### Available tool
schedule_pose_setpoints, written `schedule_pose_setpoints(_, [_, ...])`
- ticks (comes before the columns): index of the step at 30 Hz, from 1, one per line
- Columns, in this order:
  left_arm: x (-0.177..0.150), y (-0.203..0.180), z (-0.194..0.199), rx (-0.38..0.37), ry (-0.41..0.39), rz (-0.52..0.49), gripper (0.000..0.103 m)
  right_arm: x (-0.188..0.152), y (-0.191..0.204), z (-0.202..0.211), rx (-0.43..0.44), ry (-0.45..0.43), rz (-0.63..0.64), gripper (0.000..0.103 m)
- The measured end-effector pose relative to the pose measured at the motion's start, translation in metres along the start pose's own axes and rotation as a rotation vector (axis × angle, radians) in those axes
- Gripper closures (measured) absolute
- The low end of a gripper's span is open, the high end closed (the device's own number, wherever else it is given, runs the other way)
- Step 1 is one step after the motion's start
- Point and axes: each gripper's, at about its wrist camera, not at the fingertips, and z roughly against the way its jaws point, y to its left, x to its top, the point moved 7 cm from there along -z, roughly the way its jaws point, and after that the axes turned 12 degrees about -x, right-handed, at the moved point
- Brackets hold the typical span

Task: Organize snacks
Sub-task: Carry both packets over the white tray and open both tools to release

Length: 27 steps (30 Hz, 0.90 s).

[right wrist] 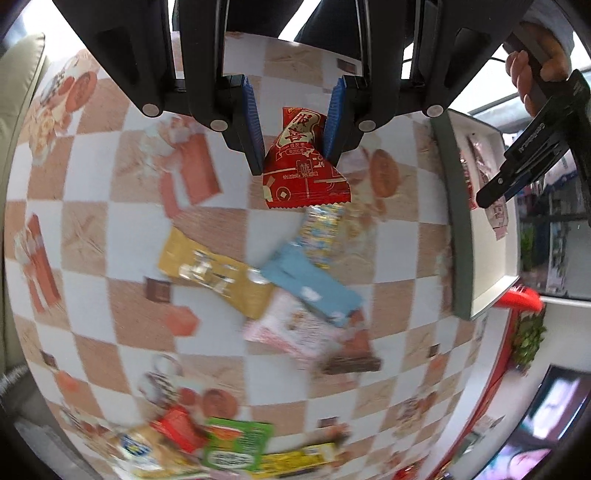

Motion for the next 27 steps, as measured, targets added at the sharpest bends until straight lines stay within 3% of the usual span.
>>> schedule_pose_setpoints(14, [-0.013, 0.079, 0.027, 0.064, -0.068, 0.170, 0.058, 0.024, 0.123, 0.004, 0.063, -0.001, 0.242, 0.070])
schedule_pose_setpoints(27, [-0.035, 0.137, 0.032, 0.126, -0.069, 0.315, 0.058, 0.024, 0.245, -0.014, 0.132, 0.037, 0.465, 0.070])
